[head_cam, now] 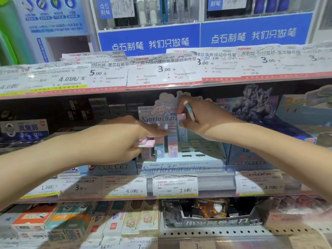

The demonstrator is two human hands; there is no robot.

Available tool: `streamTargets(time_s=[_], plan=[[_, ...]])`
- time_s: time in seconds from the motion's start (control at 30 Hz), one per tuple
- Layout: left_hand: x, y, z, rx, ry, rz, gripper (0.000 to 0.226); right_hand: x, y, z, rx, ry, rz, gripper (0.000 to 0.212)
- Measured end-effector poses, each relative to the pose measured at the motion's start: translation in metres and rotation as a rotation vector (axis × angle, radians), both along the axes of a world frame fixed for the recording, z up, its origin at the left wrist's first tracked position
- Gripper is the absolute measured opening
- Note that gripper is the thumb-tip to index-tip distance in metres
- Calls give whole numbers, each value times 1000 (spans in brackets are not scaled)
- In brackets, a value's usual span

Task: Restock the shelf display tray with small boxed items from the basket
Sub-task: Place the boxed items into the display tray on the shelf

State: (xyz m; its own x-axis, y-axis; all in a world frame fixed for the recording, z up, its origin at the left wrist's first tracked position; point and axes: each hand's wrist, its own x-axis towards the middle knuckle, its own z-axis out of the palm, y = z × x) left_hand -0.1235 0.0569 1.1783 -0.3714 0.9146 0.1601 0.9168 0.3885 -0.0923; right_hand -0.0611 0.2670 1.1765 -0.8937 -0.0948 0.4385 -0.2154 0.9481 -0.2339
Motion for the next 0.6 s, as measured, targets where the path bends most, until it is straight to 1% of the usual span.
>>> streamTargets(time_s=[0.1, 0.17, 0.27, 0.37, 0.47, 0.6], plan=[[-1, 1, -1, -17, 74, 30, 67, -1, 1, 2, -42, -18, 4, 12], [0, 1, -1, -20, 96, 35, 67, -2, 2, 3, -56, -4, 13, 11], [2, 1, 1, -40, 101, 55, 68, -3, 3, 3, -66, 23, 4, 10], [2, 1, 0, -29, 89, 53, 68, -1, 4, 2, -63, 62, -20, 2], [0, 0, -1, -18, 88, 52, 68, 0, 3, 1, -37, 73, -36, 7], [-6, 0, -3, -21, 101, 53, 83, -1, 1, 4, 14, 79, -43, 10]])
